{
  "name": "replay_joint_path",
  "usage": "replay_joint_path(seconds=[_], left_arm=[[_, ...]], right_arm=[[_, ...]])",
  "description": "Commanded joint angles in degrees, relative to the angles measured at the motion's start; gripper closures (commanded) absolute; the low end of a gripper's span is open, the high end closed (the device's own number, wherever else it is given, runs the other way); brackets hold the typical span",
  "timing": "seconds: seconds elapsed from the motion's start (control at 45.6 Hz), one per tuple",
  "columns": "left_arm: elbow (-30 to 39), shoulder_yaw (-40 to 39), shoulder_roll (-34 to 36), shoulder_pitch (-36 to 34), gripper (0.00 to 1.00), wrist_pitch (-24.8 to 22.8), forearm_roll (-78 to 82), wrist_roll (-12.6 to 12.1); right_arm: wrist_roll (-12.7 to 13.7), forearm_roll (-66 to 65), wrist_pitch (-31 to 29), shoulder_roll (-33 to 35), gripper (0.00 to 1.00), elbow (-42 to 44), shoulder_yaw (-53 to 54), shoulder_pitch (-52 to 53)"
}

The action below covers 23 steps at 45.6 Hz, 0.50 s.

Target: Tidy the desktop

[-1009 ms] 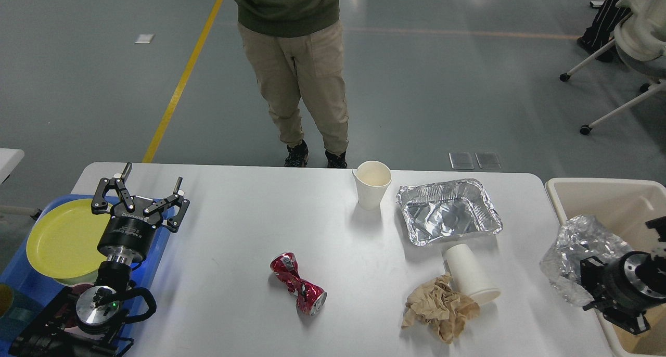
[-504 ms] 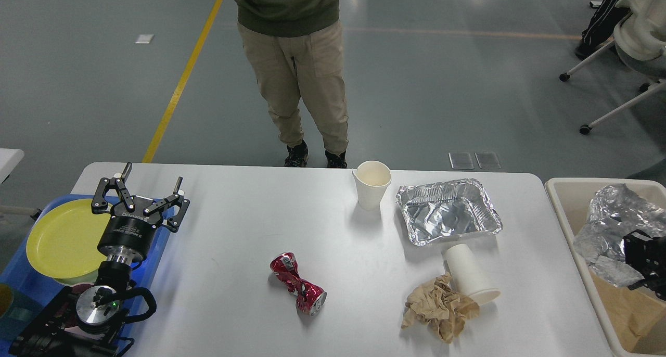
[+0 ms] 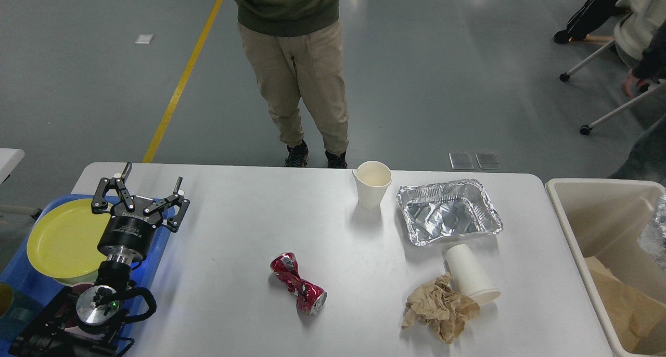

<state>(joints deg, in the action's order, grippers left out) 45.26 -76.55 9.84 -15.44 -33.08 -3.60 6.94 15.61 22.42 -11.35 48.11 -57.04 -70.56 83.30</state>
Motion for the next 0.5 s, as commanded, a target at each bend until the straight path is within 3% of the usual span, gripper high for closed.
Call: replay_joint_path(seconds=[0.0, 0.351, 0.482], left_arm=[[0.0, 0.0, 0.0, 0.1, 0.04, -0.1, 0.0, 0.0], [0.0, 0.0, 0.0, 0.1, 0.04, 0.0, 0.0, 0.0], [0.0, 0.0, 0.0, 0.1, 0.04, -0.1, 0.0, 0.0]], right_arm=[[0.4, -0.1, 3.2, -1.4, 1.0, 9.5, 8.4, -13.1], [0.5, -0.1, 7.0, -15.8, 1.0, 41.7, 19.9, -40.3], [0.6, 0.0, 10.0, -21.2, 1.0, 47.9, 20.3, -46.6]])
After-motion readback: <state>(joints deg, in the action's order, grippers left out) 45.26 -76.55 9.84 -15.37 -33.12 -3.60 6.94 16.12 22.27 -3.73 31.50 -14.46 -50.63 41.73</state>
